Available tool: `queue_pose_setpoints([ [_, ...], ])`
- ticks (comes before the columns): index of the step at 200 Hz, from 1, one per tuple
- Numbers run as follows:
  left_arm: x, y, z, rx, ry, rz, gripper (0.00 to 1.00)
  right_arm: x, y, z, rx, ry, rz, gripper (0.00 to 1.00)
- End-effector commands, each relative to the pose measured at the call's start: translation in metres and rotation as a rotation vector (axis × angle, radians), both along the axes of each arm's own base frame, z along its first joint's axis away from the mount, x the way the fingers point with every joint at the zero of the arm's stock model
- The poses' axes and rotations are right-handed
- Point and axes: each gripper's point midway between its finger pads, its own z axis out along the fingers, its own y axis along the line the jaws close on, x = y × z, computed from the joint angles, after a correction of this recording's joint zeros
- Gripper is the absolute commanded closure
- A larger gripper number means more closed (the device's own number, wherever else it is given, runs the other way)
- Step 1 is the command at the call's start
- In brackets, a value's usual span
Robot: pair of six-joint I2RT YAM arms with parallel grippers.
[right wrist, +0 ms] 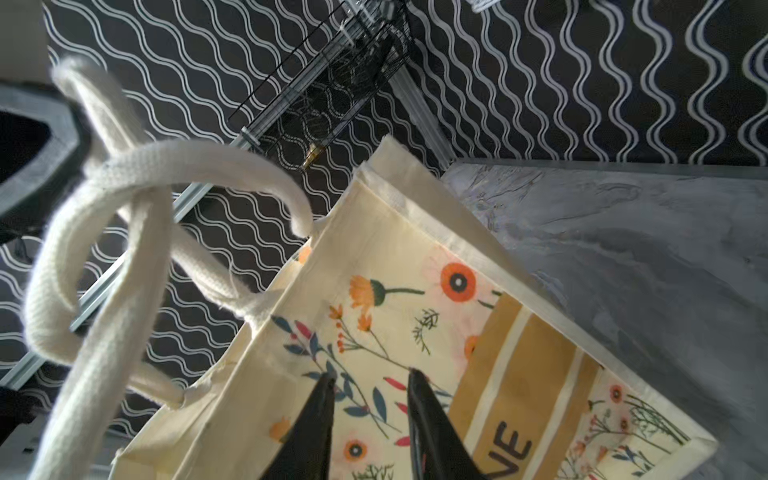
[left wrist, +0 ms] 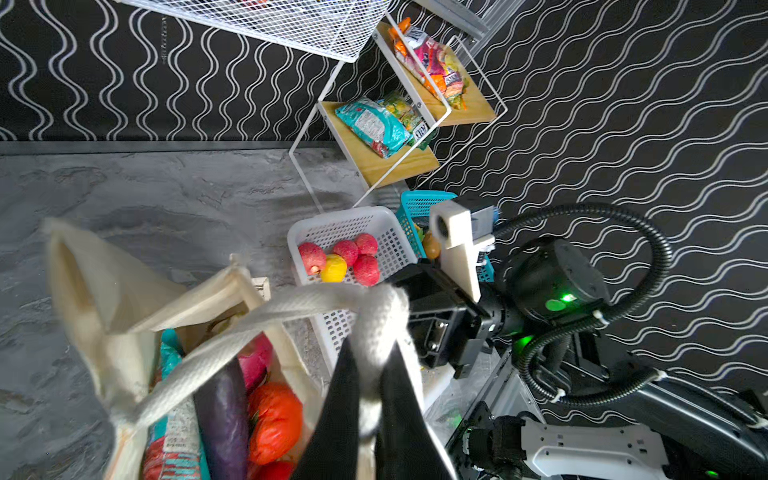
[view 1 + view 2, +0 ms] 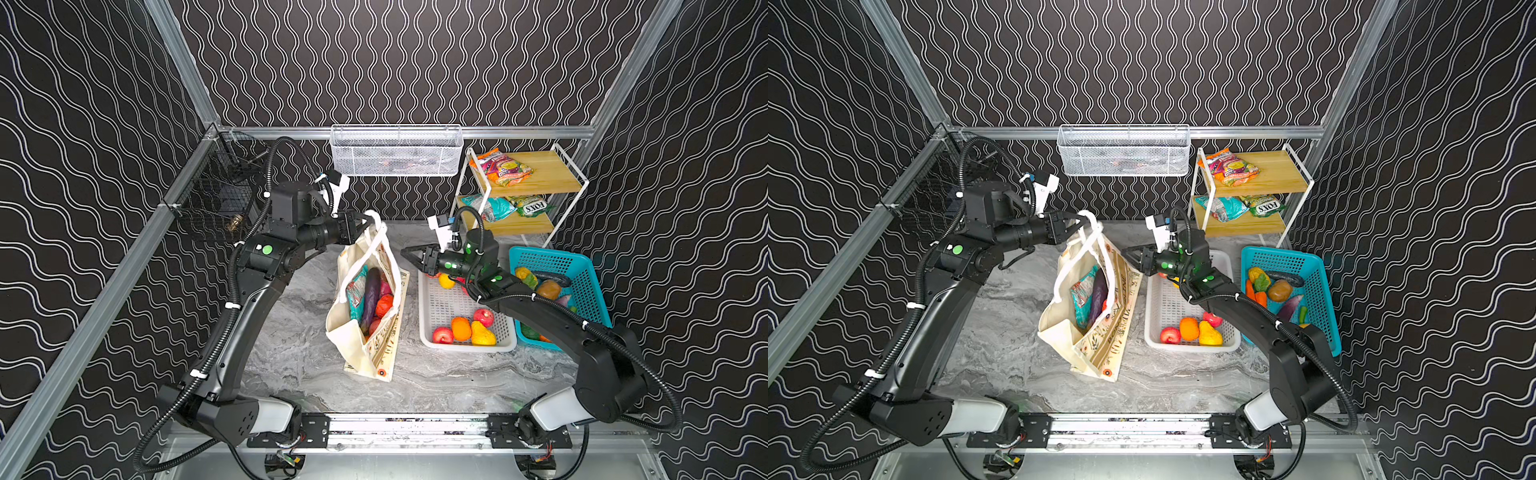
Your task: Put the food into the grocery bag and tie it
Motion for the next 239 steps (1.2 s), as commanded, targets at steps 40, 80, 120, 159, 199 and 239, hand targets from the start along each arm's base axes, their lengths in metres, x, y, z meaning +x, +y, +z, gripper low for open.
queue_pose_setpoints([
  [40, -0.001, -0.021, 0.036, -0.166, -0.091, -0.118, 1.00, -0.032, 0.023, 0.017, 0.040, -0.089, 0.156, 0.71],
  [80, 0.002, -0.020, 0.025, -0.144, -0.070, -0.103, 1.00, -0.046, 0.027, 0.024, 0.059, -0.110, 0.193, 0.72],
  [120, 0.001, -0.017, 0.015, -0.128, -0.054, -0.086, 1.00, -0.056, 0.028, 0.033, 0.067, -0.134, 0.213, 0.72],
  [159, 0.000, -0.016, 0.009, -0.125, -0.049, -0.076, 1.00, -0.063, 0.032, 0.039, 0.086, -0.137, 0.248, 0.70],
  [199, -0.003, -0.021, -0.001, -0.131, -0.036, -0.069, 1.00, -0.077, 0.051, 0.045, 0.159, -0.119, 0.316, 0.65],
  [239, -0.008, -0.025, -0.011, -0.132, -0.028, -0.045, 1.00, -0.078, 0.055, 0.055, 0.289, -0.101, 0.331, 0.59],
])
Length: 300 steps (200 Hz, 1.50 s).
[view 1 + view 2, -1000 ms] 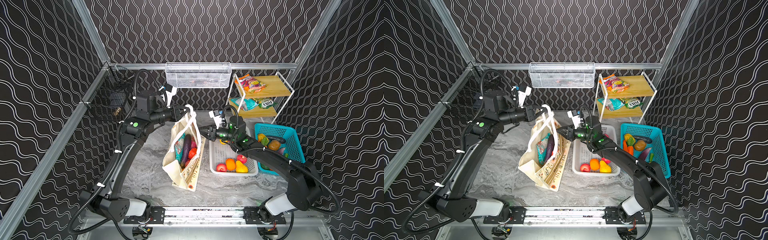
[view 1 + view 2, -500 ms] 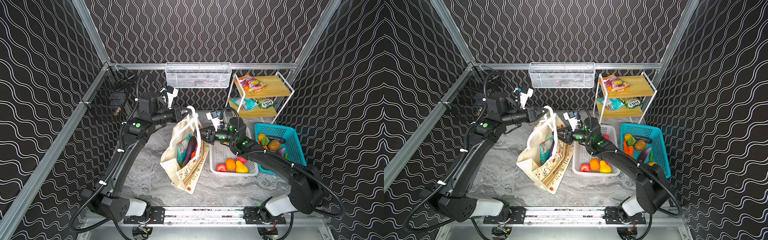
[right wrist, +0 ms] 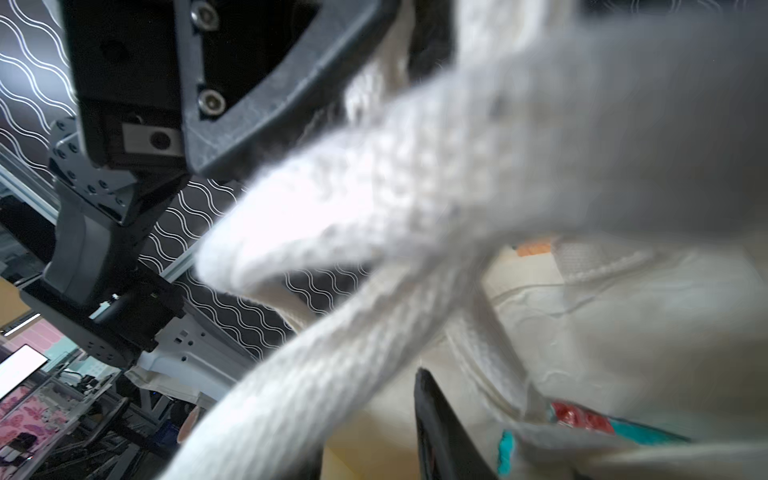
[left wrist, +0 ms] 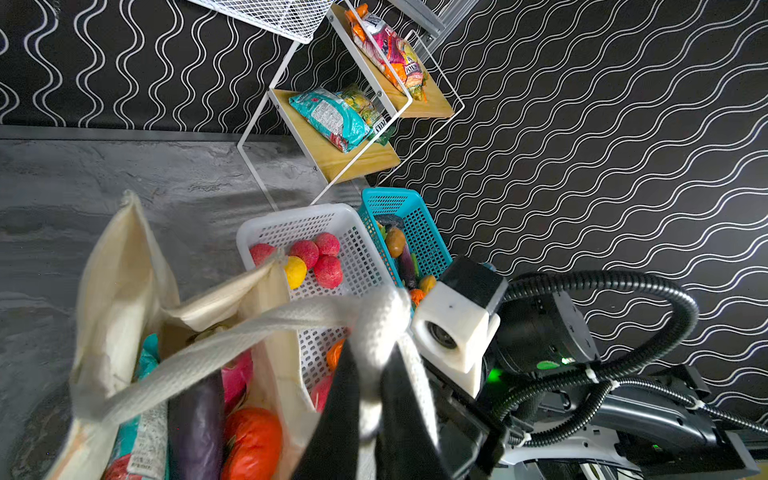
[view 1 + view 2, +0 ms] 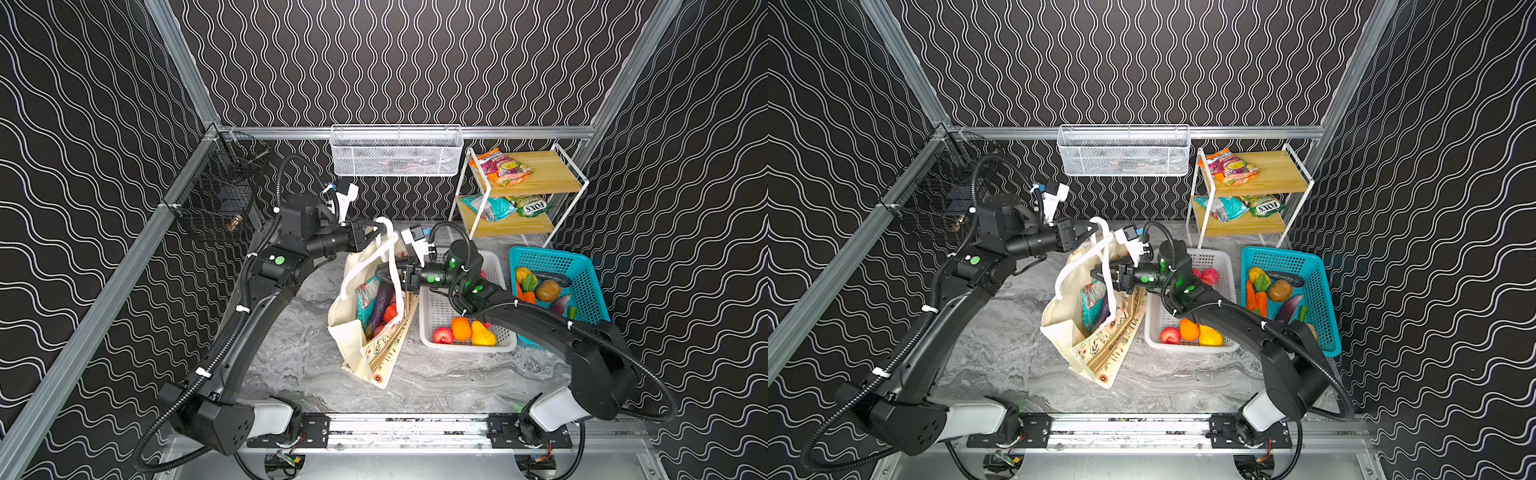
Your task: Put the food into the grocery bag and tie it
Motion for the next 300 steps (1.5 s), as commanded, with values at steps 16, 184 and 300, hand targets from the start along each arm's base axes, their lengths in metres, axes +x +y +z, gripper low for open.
queue_pose_setpoints([
  [16, -0.002, 0.000, 0.005, -0.033, -0.037, 0.036, 1.00, -0.005, -0.004, 0.035, 0.185, -0.020, 0.014, 0.54],
  [184, -0.017, -0.005, -0.028, 0.061, -0.028, 0.073, 1.00, 0.009, -0.018, 0.072, 0.409, -0.002, -0.087, 0.23],
  [300, -0.028, -0.017, -0.051, 0.142, -0.027, 0.062, 1.00, 0.015, -0.008, 0.078, 0.419, 0.028, -0.081, 0.28],
])
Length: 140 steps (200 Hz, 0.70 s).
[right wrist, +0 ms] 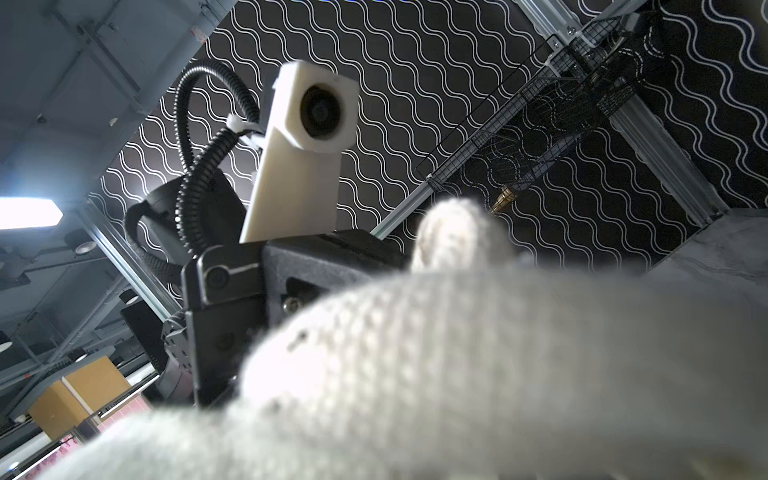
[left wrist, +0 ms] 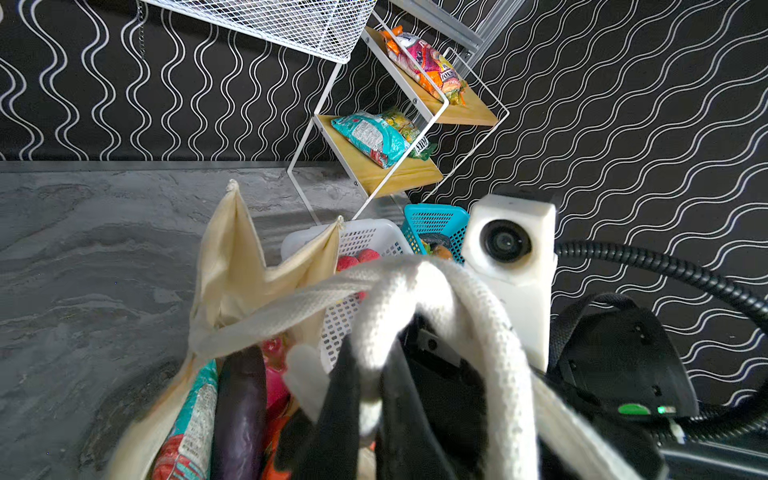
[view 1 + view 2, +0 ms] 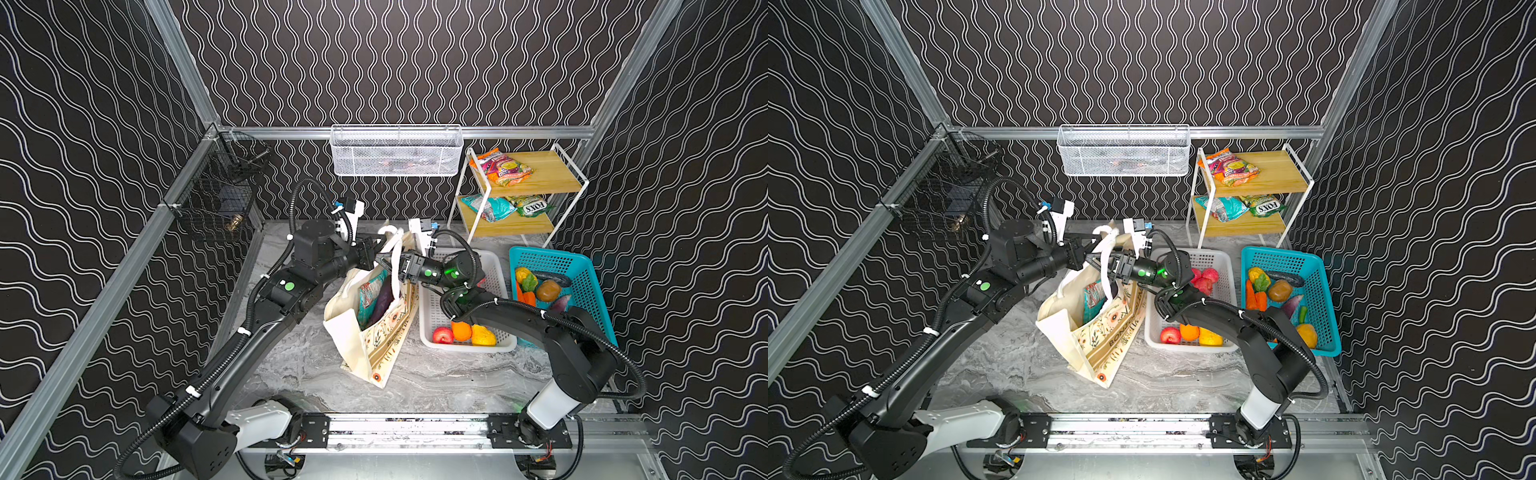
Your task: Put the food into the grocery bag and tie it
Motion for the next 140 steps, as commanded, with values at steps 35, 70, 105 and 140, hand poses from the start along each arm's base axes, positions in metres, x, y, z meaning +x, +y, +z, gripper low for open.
queue_pose_setpoints([
  [35, -0.017, -0.005, -0.023, 0.062, 0.081, -0.062, 1.00, 0.003, -0.008, 0.027, 0.101, -0.068, -0.052, 0.57],
  [70, -0.018, -0.001, -0.021, 0.078, 0.070, -0.047, 1.00, 0.002, -0.009, 0.019, 0.086, -0.055, -0.053, 0.68],
  [105, -0.017, 0.001, -0.017, 0.086, 0.057, -0.039, 1.00, 0.000, -0.009, 0.014, 0.064, -0.053, -0.054, 0.73],
  [140, -0.015, 0.001, -0.013, 0.087, 0.047, -0.037, 1.00, -0.002, -0.009, 0.009, 0.038, -0.051, -0.053, 0.77],
])
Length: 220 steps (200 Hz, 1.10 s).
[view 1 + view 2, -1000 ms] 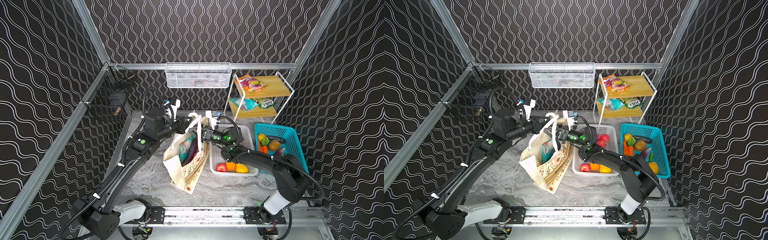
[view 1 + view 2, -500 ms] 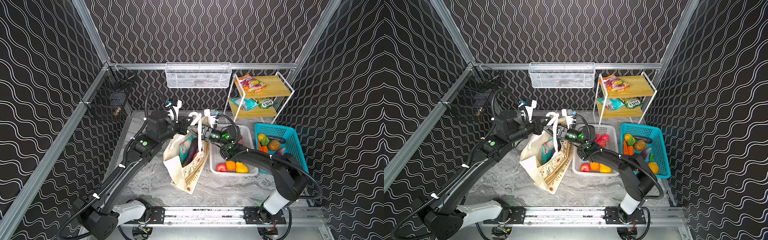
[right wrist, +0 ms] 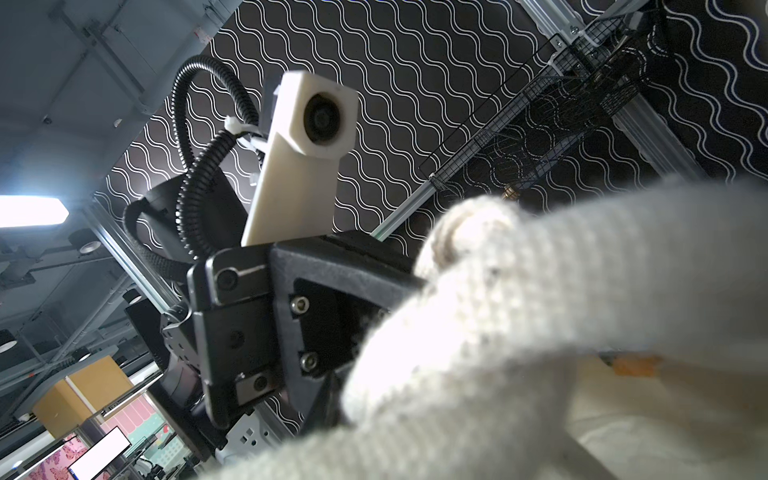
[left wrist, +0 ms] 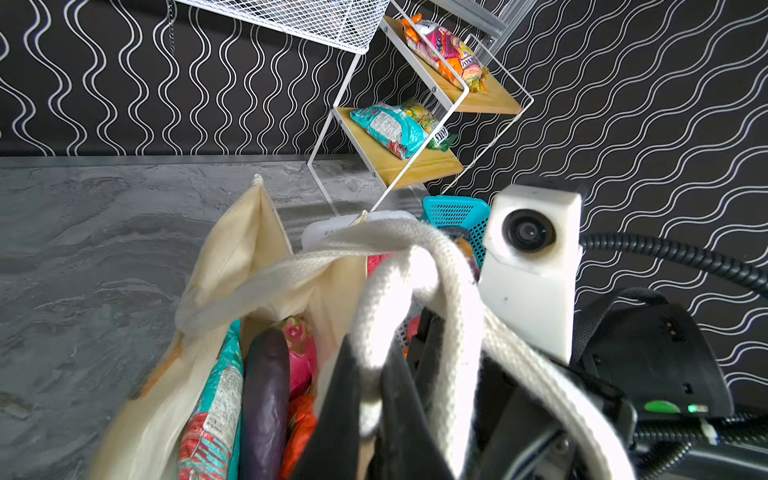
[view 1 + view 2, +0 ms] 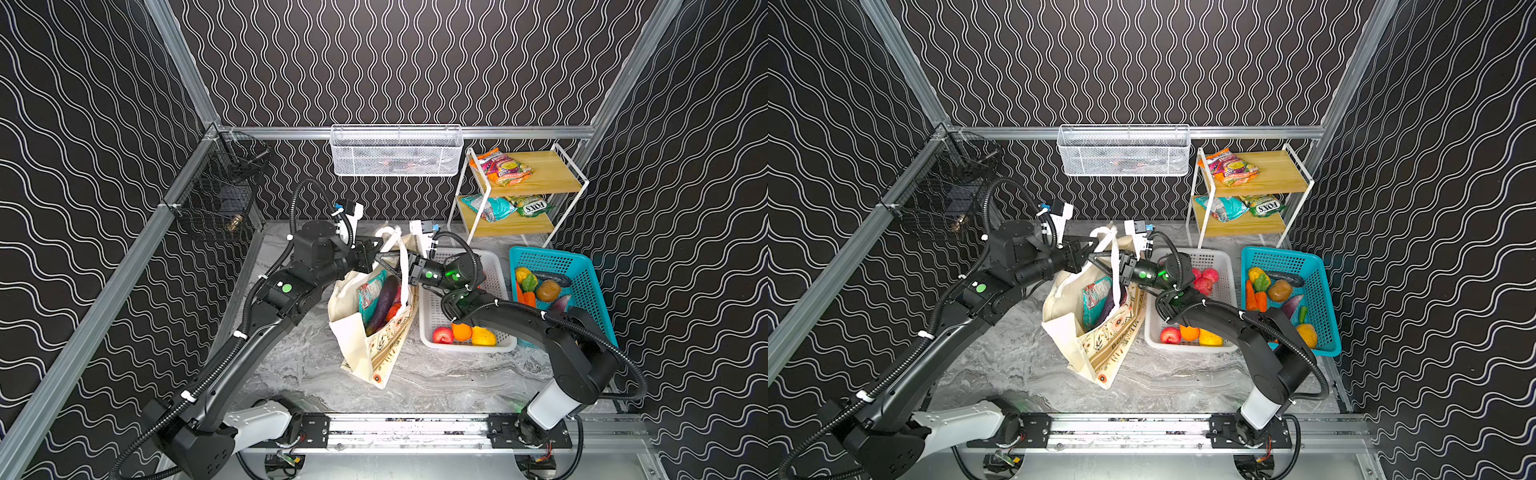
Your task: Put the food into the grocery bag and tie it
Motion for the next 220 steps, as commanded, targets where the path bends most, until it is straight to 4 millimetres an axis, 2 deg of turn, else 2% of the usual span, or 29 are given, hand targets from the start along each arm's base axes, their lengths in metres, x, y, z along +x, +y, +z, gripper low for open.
queue_pose_setpoints([
  [1, -0.011, -0.008, -0.011, 0.019, 0.051, -0.065, 1.00, 0.002, -0.006, 0.013, 0.038, -0.043, -0.051, 0.76],
  [76, -0.010, -0.008, -0.008, 0.024, 0.044, -0.065, 1.00, 0.002, -0.003, 0.006, -0.004, -0.038, -0.048, 0.84],
  [111, -0.010, -0.005, -0.006, 0.044, 0.032, -0.051, 1.00, 0.004, -0.001, -0.001, -0.052, -0.034, -0.054, 0.94],
  [141, -0.009, 0.005, 0.000, 0.083, 0.007, -0.017, 1.00, 0.007, -0.007, -0.011, -0.127, -0.038, -0.102, 1.00],
  [199, -0.001, 0.033, 0.007, 0.126, -0.019, 0.068, 1.00, 0.017, -0.025, -0.026, -0.254, -0.044, -0.194, 1.00],
  [201, -0.001, 0.034, 0.007, 0.128, -0.021, 0.072, 1.00, 0.017, -0.026, -0.037, -0.274, -0.027, -0.195, 1.00],
  [204, -0.001, 0.035, 0.008, 0.129, -0.023, 0.075, 1.00, 0.017, -0.028, -0.041, -0.284, -0.021, -0.199, 1.00],
  [220, 0.001, 0.045, 0.010, 0.137, -0.030, 0.103, 1.00, 0.020, -0.035, -0.046, -0.307, -0.014, -0.222, 1.00],
])
